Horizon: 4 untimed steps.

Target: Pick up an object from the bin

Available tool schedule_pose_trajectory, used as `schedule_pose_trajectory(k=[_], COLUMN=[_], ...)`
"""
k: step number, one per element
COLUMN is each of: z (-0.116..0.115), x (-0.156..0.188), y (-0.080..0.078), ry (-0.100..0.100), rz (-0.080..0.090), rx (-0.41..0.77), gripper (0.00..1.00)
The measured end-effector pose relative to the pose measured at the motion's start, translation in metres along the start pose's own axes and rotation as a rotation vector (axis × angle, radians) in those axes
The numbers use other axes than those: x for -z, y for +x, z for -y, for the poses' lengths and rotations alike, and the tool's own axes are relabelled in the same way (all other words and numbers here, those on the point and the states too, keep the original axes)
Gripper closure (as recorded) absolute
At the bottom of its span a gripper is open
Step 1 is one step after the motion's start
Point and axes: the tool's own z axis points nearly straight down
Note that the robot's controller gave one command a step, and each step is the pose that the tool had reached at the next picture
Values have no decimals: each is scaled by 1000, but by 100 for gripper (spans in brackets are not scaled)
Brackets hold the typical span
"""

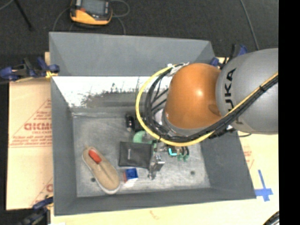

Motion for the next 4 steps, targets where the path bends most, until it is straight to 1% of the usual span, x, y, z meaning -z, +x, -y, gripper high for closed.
schedule_pose_trajectory(k=[1,2,3,4], z=[0,6,29,31], x=[3,-31,-56,-58], y=[-2,-39,-74,-75], ry=[-1,1,3,3], rz=[7,17,9,8], rx=[-3,257,556,609], gripper=[0,0,0,0])
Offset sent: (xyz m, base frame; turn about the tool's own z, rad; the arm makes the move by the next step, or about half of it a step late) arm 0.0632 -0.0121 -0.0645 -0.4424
